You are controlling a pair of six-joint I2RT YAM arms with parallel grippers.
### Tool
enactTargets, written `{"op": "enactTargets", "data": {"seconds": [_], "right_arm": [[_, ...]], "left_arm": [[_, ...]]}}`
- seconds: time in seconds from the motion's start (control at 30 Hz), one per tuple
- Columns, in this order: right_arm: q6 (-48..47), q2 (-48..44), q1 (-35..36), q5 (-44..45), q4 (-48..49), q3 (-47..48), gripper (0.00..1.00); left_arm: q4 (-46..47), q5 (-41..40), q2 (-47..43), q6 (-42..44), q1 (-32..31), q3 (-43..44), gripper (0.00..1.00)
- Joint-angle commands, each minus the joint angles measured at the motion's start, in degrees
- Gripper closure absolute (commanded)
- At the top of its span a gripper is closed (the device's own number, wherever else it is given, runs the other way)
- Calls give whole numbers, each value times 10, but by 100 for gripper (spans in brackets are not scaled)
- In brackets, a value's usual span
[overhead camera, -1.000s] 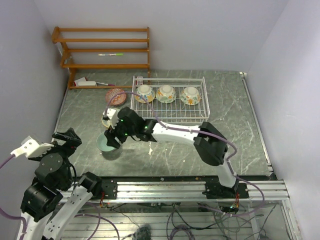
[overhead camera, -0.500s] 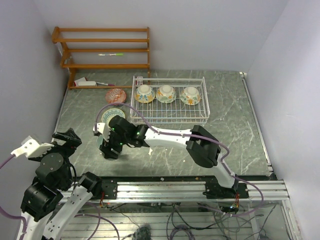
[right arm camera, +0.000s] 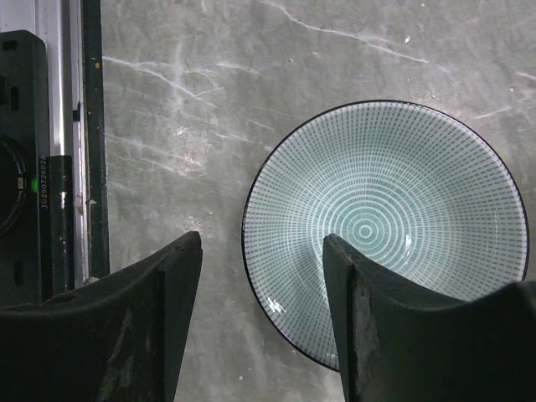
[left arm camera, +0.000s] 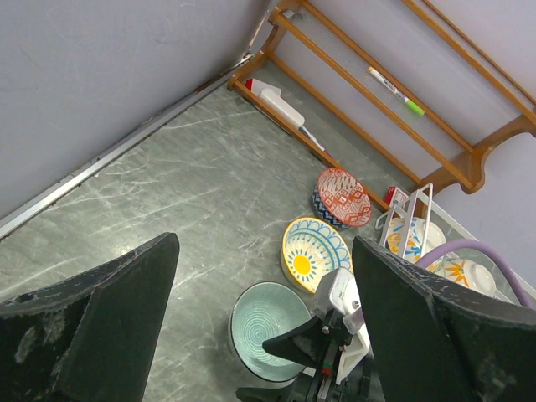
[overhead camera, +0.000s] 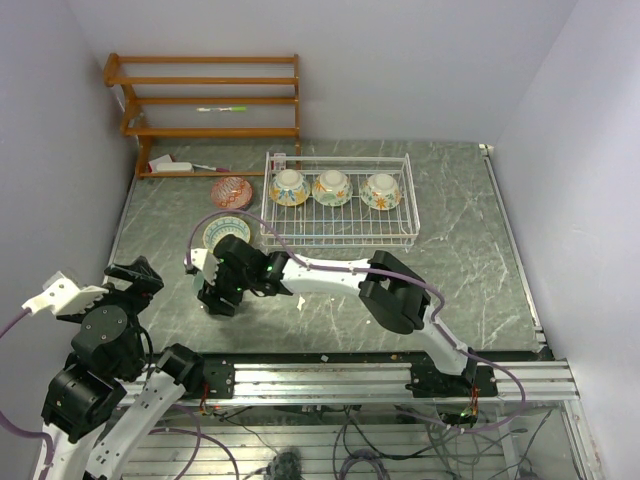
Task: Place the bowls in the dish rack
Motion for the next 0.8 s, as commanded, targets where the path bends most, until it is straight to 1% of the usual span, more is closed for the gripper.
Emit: {"op": "enactTargets", "data": {"seconds": [0.0, 0.03, 0.13, 0.17, 0.43, 0.63, 0.7, 0.77], "right_arm": [[-5, 14, 0, 14, 19, 10, 43], [-4, 15, -1, 16, 20, 10, 44], [-1, 11, -1, 18, 31, 2, 57], [-1, 10, 0, 19, 32, -1, 59], [-6, 18, 0, 21, 26, -7, 58], [-8, 29, 0, 31, 24, -5, 60], [-6, 31, -1, 32, 25, -5, 63], [-2, 30, -1, 34, 32, -10, 72]], "left_arm": [[2, -19, 7, -7, 5, 10, 5], [1, -19, 7, -8, 5, 11, 5], [1, -19, 7, -7, 5, 10, 5], [1, -19, 7, -8, 5, 11, 5], [0, -20, 7, -9, 5, 11, 5], [0, -20, 7, -9, 5, 11, 5], [-1, -20, 7, -9, 5, 12, 5], [-1, -20, 7, -9, 5, 11, 5]]}}
